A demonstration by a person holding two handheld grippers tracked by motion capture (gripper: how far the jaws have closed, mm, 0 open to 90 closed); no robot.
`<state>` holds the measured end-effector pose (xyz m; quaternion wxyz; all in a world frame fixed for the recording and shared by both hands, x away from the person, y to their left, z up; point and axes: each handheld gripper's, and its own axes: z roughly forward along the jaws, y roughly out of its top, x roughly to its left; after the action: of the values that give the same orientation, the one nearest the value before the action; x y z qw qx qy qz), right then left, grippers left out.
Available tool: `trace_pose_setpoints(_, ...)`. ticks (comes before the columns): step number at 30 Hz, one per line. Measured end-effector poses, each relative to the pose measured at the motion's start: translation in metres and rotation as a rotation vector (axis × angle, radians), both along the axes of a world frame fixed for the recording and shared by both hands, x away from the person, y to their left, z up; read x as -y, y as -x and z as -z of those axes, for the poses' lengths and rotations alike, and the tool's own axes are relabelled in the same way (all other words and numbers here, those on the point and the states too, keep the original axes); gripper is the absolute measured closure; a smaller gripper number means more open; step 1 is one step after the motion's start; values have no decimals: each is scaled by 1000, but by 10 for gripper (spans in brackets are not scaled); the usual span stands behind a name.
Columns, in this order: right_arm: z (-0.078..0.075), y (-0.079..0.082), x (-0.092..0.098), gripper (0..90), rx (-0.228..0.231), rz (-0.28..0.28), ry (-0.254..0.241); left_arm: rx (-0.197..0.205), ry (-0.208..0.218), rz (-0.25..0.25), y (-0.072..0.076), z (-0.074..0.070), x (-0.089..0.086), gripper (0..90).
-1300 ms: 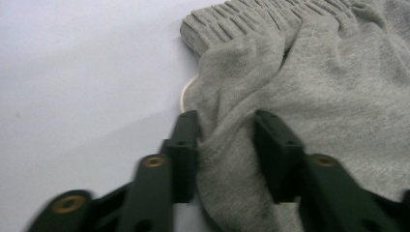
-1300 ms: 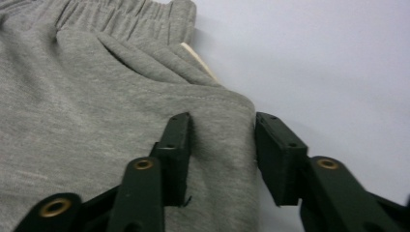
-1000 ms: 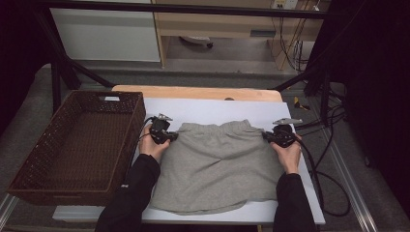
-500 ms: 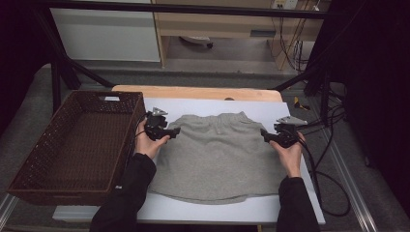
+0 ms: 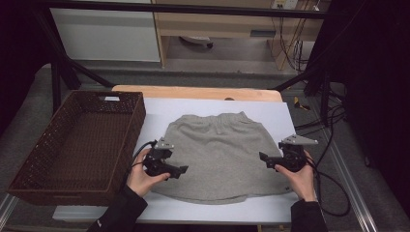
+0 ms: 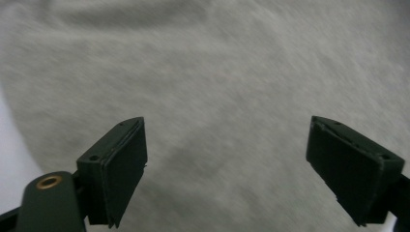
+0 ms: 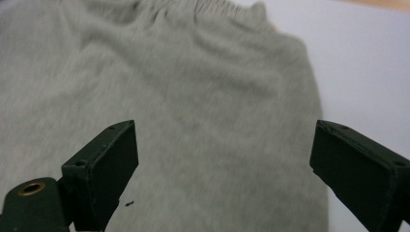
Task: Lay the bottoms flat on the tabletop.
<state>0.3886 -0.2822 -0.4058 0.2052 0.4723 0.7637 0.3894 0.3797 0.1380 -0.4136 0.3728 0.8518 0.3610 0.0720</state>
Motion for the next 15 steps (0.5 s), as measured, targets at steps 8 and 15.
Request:
trace_pose_setpoints(8, 5, 37, 3, 107, -17, -29, 5, -34, -13, 48, 26, 15, 10, 255)
trace_pose_setpoints(15, 18, 61, 2, 187, -57, -72, 6, -71, -24, 51, 41, 25, 8, 381)
